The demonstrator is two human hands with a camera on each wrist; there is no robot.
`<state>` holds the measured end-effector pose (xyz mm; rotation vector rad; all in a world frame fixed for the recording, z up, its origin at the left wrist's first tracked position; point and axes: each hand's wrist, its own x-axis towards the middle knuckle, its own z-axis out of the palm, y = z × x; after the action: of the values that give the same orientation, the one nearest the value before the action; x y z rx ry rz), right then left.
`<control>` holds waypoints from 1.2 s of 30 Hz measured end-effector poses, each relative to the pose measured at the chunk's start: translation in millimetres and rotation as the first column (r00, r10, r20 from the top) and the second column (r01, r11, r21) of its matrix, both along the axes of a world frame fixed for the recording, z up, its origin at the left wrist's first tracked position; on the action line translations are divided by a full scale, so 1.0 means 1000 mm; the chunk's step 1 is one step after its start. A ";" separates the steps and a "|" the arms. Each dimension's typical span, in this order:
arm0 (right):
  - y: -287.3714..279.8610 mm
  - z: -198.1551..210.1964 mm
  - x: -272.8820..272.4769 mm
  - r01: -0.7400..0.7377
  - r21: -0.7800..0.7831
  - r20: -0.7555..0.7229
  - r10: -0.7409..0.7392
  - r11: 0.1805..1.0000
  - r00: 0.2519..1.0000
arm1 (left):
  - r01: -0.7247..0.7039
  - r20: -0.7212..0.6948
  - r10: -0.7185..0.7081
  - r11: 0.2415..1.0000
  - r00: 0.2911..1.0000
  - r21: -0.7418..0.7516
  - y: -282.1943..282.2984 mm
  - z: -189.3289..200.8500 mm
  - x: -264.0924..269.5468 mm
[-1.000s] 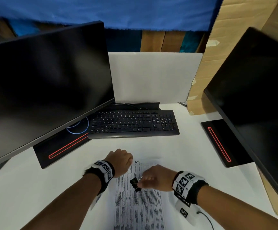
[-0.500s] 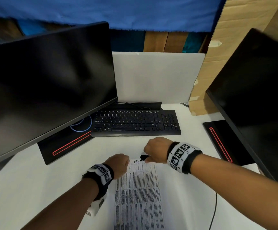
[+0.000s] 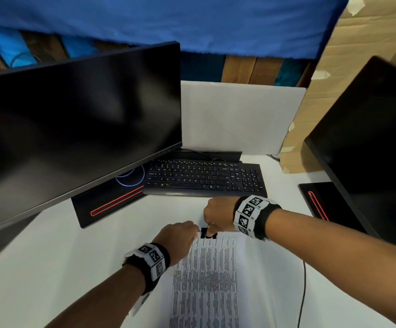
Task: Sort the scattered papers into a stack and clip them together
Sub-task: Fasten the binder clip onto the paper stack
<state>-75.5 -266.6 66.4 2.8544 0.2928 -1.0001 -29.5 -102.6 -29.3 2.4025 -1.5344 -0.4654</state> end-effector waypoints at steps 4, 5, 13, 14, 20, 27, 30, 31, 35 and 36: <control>-0.004 0.002 0.000 0.046 0.024 -0.051 -0.045 0.999 0.998 | 0.037 -0.021 -0.038 0.997 0.999 -0.073 0.003 0.000 0.000; -0.006 0.002 -0.001 0.071 0.031 -0.065 -0.069 0.997 0.996 | 0.045 -0.029 -0.048 0.995 0.998 -0.089 0.003 0.001 0.000; -0.010 -0.016 -0.033 0.125 0.170 0.286 -0.171 0.977 0.943 | 0.018 0.031 -0.015 0.996 0.999 -0.083 0.004 0.001 0.008; -0.005 -0.023 -0.044 0.086 0.207 0.369 -0.159 0.975 0.916 | 0.012 0.030 -0.009 0.997 1.000 -0.077 0.004 0.000 0.010; 0.027 -0.076 -0.100 -0.018 0.309 0.565 -0.168 0.951 0.808 | 0.004 -0.038 -0.005 0.999 0.999 -0.032 0.004 -0.010 0.016; 0.033 -0.071 -0.109 -0.050 0.350 0.501 -0.142 0.935 0.853 | 0.028 -0.075 -0.031 0.999 0.997 -0.037 0.007 -0.007 0.019; 0.027 -0.041 -0.085 0.216 0.508 0.348 -0.428 0.834 0.834 | 0.035 -0.061 -0.041 0.995 0.997 -0.091 0.008 -0.006 0.016; 0.023 -0.034 -0.077 0.312 0.487 0.244 -0.470 0.816 0.849 | 0.037 -0.056 -0.043 0.994 0.998 -0.102 0.008 -0.005 0.015; 0.003 -0.034 -0.054 0.470 0.402 -0.025 -0.503 0.786 0.864 | 0.030 -0.014 -0.032 0.993 0.999 -0.113 0.008 0.000 0.012; -0.001 -0.035 -0.050 0.504 0.396 -0.082 -0.518 0.767 0.852 | 0.023 -0.012 -0.025 0.992 1.000 -0.124 0.008 0.000 0.012</control>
<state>-125.0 -267.5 30.9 3.4306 -0.3628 -1.0689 -17.4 -94.1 -28.8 2.2845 -1.5409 -0.3786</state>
